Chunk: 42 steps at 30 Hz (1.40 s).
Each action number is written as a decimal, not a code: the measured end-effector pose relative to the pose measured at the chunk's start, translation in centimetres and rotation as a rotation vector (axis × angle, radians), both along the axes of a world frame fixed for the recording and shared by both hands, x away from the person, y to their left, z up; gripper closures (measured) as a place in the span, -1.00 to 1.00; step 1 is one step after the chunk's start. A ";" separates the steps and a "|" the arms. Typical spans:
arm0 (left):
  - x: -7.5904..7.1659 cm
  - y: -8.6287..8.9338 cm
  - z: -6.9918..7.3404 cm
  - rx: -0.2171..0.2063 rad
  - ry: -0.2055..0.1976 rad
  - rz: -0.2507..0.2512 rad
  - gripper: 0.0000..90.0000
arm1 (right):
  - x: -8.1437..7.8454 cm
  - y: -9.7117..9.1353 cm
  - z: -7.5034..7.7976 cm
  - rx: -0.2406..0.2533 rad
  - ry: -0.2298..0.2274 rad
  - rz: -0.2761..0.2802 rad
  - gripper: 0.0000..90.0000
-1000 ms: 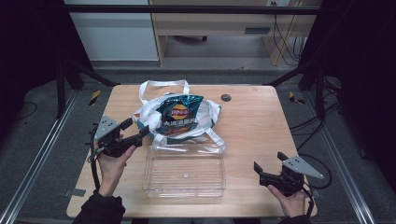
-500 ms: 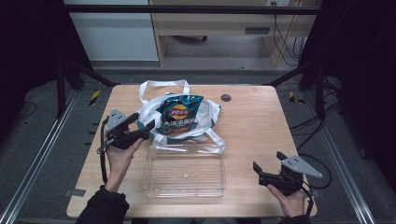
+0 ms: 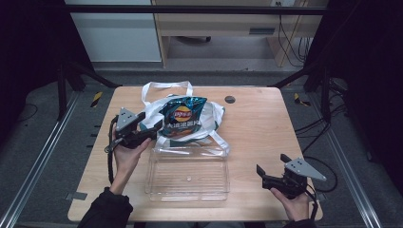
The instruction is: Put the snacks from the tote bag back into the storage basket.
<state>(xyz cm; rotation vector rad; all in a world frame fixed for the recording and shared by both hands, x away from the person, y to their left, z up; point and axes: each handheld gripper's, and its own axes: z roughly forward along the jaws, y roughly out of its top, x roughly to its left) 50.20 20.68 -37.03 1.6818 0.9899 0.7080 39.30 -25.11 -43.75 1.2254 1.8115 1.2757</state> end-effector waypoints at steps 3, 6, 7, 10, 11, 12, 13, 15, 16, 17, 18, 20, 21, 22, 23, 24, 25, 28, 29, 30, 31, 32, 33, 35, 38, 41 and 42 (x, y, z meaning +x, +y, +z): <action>0.3 -0.5 -0.1 0.011 0.002 -0.005 -0.36 | 0.0 0.0 0.0 0.001 0.001 -0.001 -0.90; 0.7 -0.9 -0.2 0.020 0.004 -0.009 -0.36 | 0.0 0.0 0.0 0.000 0.002 0.000 -0.90; 0.7 -0.9 -0.2 0.020 0.004 -0.009 -0.35 | 0.0 0.0 0.0 0.000 0.002 0.000 -0.90; 1.1 -1.0 -0.2 0.025 0.006 -0.009 -0.34 | 0.1 0.0 0.0 -0.004 0.004 0.002 -0.90; 1.5 -1.1 -0.2 0.024 0.008 -0.008 -0.34 | 0.1 0.0 -0.1 -0.004 0.001 0.003 -0.90; 1.5 -1.1 -0.2 0.024 0.008 -0.008 -0.33 | 0.1 0.0 -0.1 -0.001 0.002 0.004 -0.90; 1.6 -1.1 -0.3 0.023 0.010 -0.006 -0.32 | 0.1 0.0 -0.1 -0.002 0.004 0.002 -0.90; 1.9 -1.1 -0.4 0.017 0.016 -0.001 -0.31 | 0.1 0.0 -0.1 -0.001 0.004 0.001 -0.90; 2.1 -1.2 -0.5 0.018 0.020 0.001 -0.30 | 0.1 0.0 0.0 0.001 0.004 0.001 -0.90; 2.2 -1.2 -0.6 0.020 0.022 0.001 -0.29 | 0.1 0.0 0.0 0.002 0.003 0.001 -0.90; 2.3 -1.3 -0.6 0.021 0.024 0.001 -0.28 | 0.1 0.0 0.0 0.003 0.003 0.000 -0.90; 2.5 -1.3 -0.7 0.023 0.027 0.004 -0.25 | 0.1 0.0 -0.1 0.001 0.005 0.001 -0.90; 2.7 -1.4 -0.7 0.016 0.033 0.000 -0.23 | 0.1 0.0 -0.1 0.001 0.005 0.001 -0.90; 2.7 -1.4 -0.7 0.016 0.033 0.000 -0.21 | 0.1 0.0 -0.1 0.001 0.005 0.001 -0.90; 2.8 -1.4 -0.8 0.017 0.032 0.001 -0.20 | 0.1 0.0 -0.1 0.001 0.005 0.002 -0.90; 2.8 -1.5 -0.8 0.022 0.033 0.004 -0.20 | 0.1 0.0 -0.1 0.001 0.005 0.002 -0.90; 3.0 -1.6 -0.9 0.030 0.037 0.004 -0.18 | 0.1 0.0 -0.1 0.002 0.006 0.003 -0.90; 3.3 -1.8 -1.1 0.032 0.044 0.009 -0.14 | 0.1 0.0 -0.1 0.002 0.008 0.005 -0.90; 3.3 -1.8 -1.1 0.032 0.044 0.009 -0.12 | 0.1 0.0 -0.1 0.004 0.007 0.005 -0.90; 3.5 -1.9 -1.2 0.027 0.049 0.012 -0.10 | 0.1 0.0 -0.1 0.002 0.006 0.005 -0.90; 3.6 -2.0 -1.3 0.033 0.050 0.015 -0.08 | 0.1 0.0 -0.1 0.006 0.010 0.006 -0.90; 3.6 -2.0 -1.3 0.033 0.050 0.015 -0.06 | 0.1 0.0 -0.1 0.006 0.010 0.006 -0.90; 3.7 -2.1 -1.3 0.036 0.048 0.011 -0.06 | 0.2 0.0 -0.1 0.002 0.008 0.005 -0.90; 3.9 -2.4 -1.4 0.044 0.050 0.012 0.00 | 0.2 0.0 -0.1 0.001 0.006 0.005 -0.90; 4.2 -2.5 -1.5 0.044 0.060 0.027 0.08 | 0.2 0.0 -0.1 -0.003 0.006 0.006 -0.90; 4.5 -2.6 -1.6 0.030 0.067 0.031 0.14 | 0.2 0.1 -0.1 -0.003 0.006 0.007 -0.90; 4.6 -2.6 -1.6 0.030 0.067 0.031 0.20 | 0.2 0.0 -0.1 -0.005 0.004 0.008 -0.90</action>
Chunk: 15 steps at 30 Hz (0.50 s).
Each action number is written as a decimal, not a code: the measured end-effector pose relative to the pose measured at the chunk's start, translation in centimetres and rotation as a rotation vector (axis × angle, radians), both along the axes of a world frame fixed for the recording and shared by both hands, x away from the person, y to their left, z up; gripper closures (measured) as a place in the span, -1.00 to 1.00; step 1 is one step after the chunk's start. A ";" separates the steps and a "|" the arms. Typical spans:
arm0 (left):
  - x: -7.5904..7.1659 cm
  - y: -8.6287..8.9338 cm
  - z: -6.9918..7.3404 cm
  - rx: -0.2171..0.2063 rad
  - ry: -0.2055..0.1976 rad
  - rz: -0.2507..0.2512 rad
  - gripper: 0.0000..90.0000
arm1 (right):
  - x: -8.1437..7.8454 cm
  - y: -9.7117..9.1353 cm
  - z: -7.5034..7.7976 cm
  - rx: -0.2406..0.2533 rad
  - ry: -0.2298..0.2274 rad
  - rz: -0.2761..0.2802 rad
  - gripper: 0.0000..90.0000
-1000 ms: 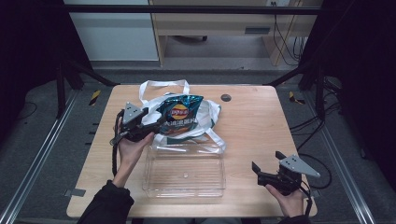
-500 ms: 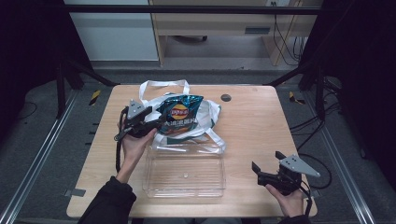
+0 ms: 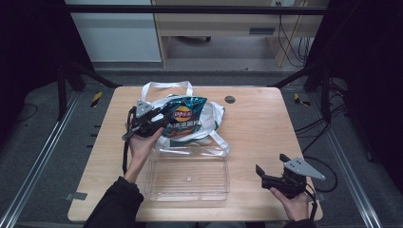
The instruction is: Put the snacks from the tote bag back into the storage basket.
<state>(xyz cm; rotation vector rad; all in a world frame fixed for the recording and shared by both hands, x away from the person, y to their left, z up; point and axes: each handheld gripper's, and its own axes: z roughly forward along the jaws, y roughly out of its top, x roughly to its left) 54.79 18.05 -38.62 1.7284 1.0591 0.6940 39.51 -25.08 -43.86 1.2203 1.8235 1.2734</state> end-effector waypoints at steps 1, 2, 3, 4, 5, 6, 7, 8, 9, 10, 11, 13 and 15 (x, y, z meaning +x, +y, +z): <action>0.1 0.0 0.0 0.001 0.000 0.001 0.20 | 0.0 0.0 0.0 0.000 0.000 0.000 -0.90; 0.2 -0.1 0.0 -0.002 0.001 0.002 0.29 | 0.0 0.0 0.0 0.002 0.001 -0.001 -0.90; 0.2 -0.1 -0.1 -0.003 0.001 0.002 0.29 | 0.0 0.0 0.0 0.002 0.001 -0.001 -0.90; 0.3 -0.2 -0.1 0.000 0.002 0.001 0.33 | 0.0 0.0 0.0 0.001 0.003 -0.001 -0.90; 0.4 -0.2 0.0 0.002 0.003 0.000 0.38 | 0.0 0.0 0.0 -0.001 0.003 -0.002 -0.90; 0.4 -0.2 0.0 0.002 0.006 -0.003 0.44 | 0.0 0.0 0.0 0.000 0.003 -0.001 -0.90; 0.5 -0.3 0.0 0.006 0.005 -0.001 0.51 | 0.0 0.0 0.0 -0.001 0.003 -0.001 -0.90; 0.5 -0.3 0.0 0.005 0.005 -0.002 0.57 | 0.0 0.0 0.0 0.001 0.003 -0.001 -0.90; 0.5 -0.3 0.0 0.002 0.006 -0.005 0.64 | 0.0 0.0 0.0 0.002 0.002 0.000 -0.90; 0.5 -0.3 0.1 -0.001 0.009 -0.007 0.69 | 0.0 0.0 0.0 0.001 0.001 0.000 -0.90; 0.6 -0.3 0.1 -0.005 0.010 -0.007 0.76 | 0.0 0.0 0.0 0.000 0.000 0.001 -0.90; 0.6 -0.3 0.1 -0.010 0.016 -0.019 0.79 | 0.0 0.0 0.0 0.000 0.001 0.002 -0.90; 0.5 -0.4 0.1 -0.003 0.020 -0.024 0.90 | 0.0 0.0 0.0 0.000 0.001 0.001 -0.90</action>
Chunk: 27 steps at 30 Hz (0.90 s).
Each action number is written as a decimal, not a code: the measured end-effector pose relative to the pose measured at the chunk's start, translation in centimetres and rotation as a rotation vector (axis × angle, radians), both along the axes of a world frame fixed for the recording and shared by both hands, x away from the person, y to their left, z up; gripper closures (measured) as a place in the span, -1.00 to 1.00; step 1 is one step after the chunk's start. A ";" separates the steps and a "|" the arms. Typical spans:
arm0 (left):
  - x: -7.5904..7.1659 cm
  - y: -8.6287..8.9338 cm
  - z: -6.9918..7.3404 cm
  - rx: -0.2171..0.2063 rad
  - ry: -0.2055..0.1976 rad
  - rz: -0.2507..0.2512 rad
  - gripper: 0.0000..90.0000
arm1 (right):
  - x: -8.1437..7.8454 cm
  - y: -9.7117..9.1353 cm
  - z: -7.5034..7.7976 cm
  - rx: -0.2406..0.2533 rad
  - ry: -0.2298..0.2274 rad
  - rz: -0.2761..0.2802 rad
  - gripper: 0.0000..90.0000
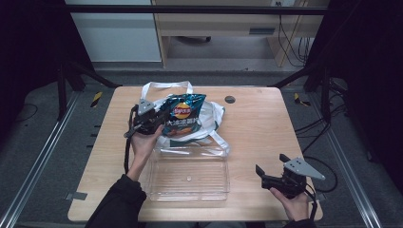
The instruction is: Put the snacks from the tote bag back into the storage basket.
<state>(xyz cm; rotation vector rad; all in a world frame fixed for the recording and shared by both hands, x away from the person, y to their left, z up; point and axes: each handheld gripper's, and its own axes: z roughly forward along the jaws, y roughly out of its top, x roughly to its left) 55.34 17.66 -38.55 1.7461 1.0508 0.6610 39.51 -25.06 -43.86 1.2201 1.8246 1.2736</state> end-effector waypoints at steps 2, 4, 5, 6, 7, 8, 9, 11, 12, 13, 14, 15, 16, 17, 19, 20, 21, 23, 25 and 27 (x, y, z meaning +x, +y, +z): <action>0.0 0.0 0.0 0.000 0.002 -0.002 0.95 | 0.0 0.0 0.0 -0.001 0.000 0.001 -0.90; 0.0 0.0 0.0 -0.002 0.006 -0.004 0.96 | 0.0 0.0 0.0 -0.001 0.000 0.001 -0.89; -0.1 0.0 0.0 -0.001 0.007 -0.006 0.98 | 0.0 0.0 0.0 0.003 0.002 0.003 -0.89; -0.1 -0.1 0.0 0.003 0.006 -0.010 0.98 | 0.0 0.0 0.0 0.004 0.003 0.003 -0.90; -0.2 -0.1 0.0 0.006 0.005 -0.012 0.99 | 0.0 0.0 0.0 0.002 0.003 0.002 -0.90; -0.2 -0.1 0.1 0.006 0.006 -0.014 1.00 | 0.0 0.0 0.0 0.002 0.003 0.002 -0.90; -0.2 -0.1 0.1 0.006 0.006 -0.014 1.00 | 0.0 0.0 0.0 0.003 0.004 0.002 -0.89; -0.3 0.0 0.1 -0.002 0.005 -0.020 1.00 | 0.0 0.0 0.0 0.003 0.002 0.002 -0.89; -0.3 0.0 0.1 -0.009 0.003 -0.024 1.00 | 0.0 0.0 0.0 0.005 0.005 0.004 -0.89; -0.4 -0.1 0.1 -0.015 0.000 -0.029 1.00 | 0.0 0.0 0.0 0.005 0.005 0.004 -0.89; -0.5 0.0 0.1 -0.021 -0.003 -0.034 1.00 | 0.0 0.0 0.0 0.003 0.005 0.003 -0.89; -0.6 0.0 0.2 -0.032 -0.005 -0.036 1.00 | 0.0 0.0 0.0 0.003 0.005 0.003 -0.89; -0.9 0.0 0.5 -0.042 -0.019 -0.047 1.00 | -0.1 0.0 0.0 0.005 0.004 0.002 -0.89; -0.9 0.0 0.5 -0.042 -0.019 -0.047 1.00 | -0.1 0.0 0.0 0.004 0.004 0.002 -0.89; -1.3 0.0 0.8 -0.048 -0.030 -0.060 1.00 | -0.1 0.0 0.0 0.004 0.004 0.002 -0.89; -1.6 -0.1 1.1 -0.067 -0.042 -0.082 1.00 | -0.1 0.0 0.0 0.003 0.005 0.003 -0.89; -1.6 -0.1 1.1 -0.067 -0.042 -0.082 1.00 | -0.1 0.1 0.0 0.002 0.004 0.003 -0.89; -2.1 0.0 1.5 -0.064 -0.051 -0.082 1.00 | -0.1 0.1 0.0 0.004 0.004 0.003 -0.89; -2.5 0.0 2.0 -0.067 -0.067 -0.091 1.00 | -0.1 0.1 0.1 0.003 0.003 0.003 -0.89; -3.1 0.0 2.7 -0.070 -0.099 -0.100 1.00 | -0.1 0.1 0.0 0.002 0.004 0.003 -0.89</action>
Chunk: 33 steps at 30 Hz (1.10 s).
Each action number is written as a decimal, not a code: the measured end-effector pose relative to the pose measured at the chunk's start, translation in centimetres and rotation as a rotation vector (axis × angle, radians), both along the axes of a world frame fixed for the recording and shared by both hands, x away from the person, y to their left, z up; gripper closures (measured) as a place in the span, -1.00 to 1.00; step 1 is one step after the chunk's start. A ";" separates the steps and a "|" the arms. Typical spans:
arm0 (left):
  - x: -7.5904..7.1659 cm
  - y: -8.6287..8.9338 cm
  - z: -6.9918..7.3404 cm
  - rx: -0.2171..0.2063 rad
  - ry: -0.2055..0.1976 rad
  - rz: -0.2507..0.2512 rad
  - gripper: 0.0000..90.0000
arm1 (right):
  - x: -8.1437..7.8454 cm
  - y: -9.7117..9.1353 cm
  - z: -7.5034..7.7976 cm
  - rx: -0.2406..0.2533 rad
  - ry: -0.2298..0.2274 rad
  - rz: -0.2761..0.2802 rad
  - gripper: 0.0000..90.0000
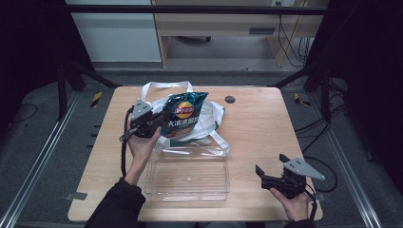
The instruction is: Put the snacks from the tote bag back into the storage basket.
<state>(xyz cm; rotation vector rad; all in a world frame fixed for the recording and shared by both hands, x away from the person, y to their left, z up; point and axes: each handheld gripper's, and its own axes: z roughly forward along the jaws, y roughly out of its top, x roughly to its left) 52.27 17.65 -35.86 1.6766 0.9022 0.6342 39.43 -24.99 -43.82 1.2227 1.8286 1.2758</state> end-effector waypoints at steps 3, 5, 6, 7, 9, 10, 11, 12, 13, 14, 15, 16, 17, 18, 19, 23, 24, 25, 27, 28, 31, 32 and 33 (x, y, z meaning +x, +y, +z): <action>-0.5 0.1 0.4 -0.009 -0.003 -0.006 1.00 | 0.0 0.0 0.0 0.000 -0.001 0.000 -0.89; -1.0 0.2 0.9 -0.019 -0.015 -0.018 1.00 | 0.0 0.0 0.0 0.001 0.001 0.001 -0.89; -1.3 0.2 1.2 -0.018 -0.023 -0.025 1.00 | 0.0 0.0 0.0 0.000 -0.002 0.000 -0.89; -1.6 0.1 1.5 -0.021 -0.028 -0.030 1.00 | 0.0 0.0 0.0 0.001 -0.002 0.000 -0.89; -2.4 0.1 2.3 -0.027 -0.049 -0.041 1.00 | 0.0 0.0 0.0 0.000 -0.002 0.000 -0.89; -2.6 0.1 2.5 -0.025 -0.057 -0.042 1.00 | 0.0 0.0 0.0 -0.002 -0.004 0.001 -0.89; -2.9 0.1 2.8 -0.030 -0.064 -0.045 1.00 | 0.0 0.0 0.0 0.000 -0.003 0.000 -0.89; -3.2 0.2 3.1 -0.033 -0.066 -0.050 1.00 | 0.0 0.0 0.0 -0.001 -0.003 0.000 -0.89; -3.4 0.3 3.3 -0.036 -0.070 -0.054 1.00 | 0.0 0.0 0.0 -0.001 -0.004 0.001 -0.89; -3.6 0.3 3.4 -0.043 -0.072 -0.055 1.00 | 0.0 0.0 0.0 -0.002 -0.005 0.000 -0.89; -3.6 0.3 3.4 -0.043 -0.072 -0.055 1.00 | 0.0 0.0 0.0 -0.002 -0.005 0.000 -0.89; -3.9 0.4 3.6 -0.047 -0.076 -0.059 1.00 | 0.0 0.0 0.0 -0.002 -0.005 0.000 -0.89; -4.1 0.5 3.8 -0.049 -0.079 -0.062 1.00 | -0.1 0.1 0.0 0.001 -0.003 0.000 -0.89; -4.3 0.5 3.9 -0.049 -0.082 -0.063 1.00 | -0.1 0.1 0.0 0.003 -0.002 -0.001 -0.89; -4.8 0.6 4.2 -0.051 -0.088 -0.067 1.00 | 0.0 0.0 0.0 0.002 -0.003 -0.001 -0.89; -5.7 0.8 4.7 -0.051 -0.099 -0.072 1.00 | 0.0 0.0 0.0 -0.001 -0.005 -0.001 -0.89; -6.0 0.9 4.9 -0.052 -0.104 -0.074 1.00 | -0.1 0.0 0.0 0.000 -0.005 -0.001 -0.89; -6.2 0.9 5.0 -0.057 -0.110 -0.075 1.00 | -0.1 0.0 0.0 0.002 -0.003 -0.001 -0.89; -7.1 1.1 5.4 -0.054 -0.123 -0.087 1.00 | -0.1 0.1 0.0 0.005 -0.004 0.002 -0.89; -7.1 1.1 5.4 -0.054 -0.123 -0.087 1.00 | -0.1 0.1 0.0 0.005 -0.004 0.002 -0.89; -7.7 1.2 5.8 -0.056 -0.134 -0.102 1.00 | -0.1 0.1 0.0 0.004 -0.002 0.001 -0.89; -7.9 1.2 5.9 -0.062 -0.136 -0.104 1.00 | -0.1 0.1 0.1 0.001 -0.006 -0.001 -0.89; -8.2 1.3 6.1 -0.062 -0.143 -0.109 1.00 | -0.1 0.1 0.1 0.004 -0.005 0.000 -0.89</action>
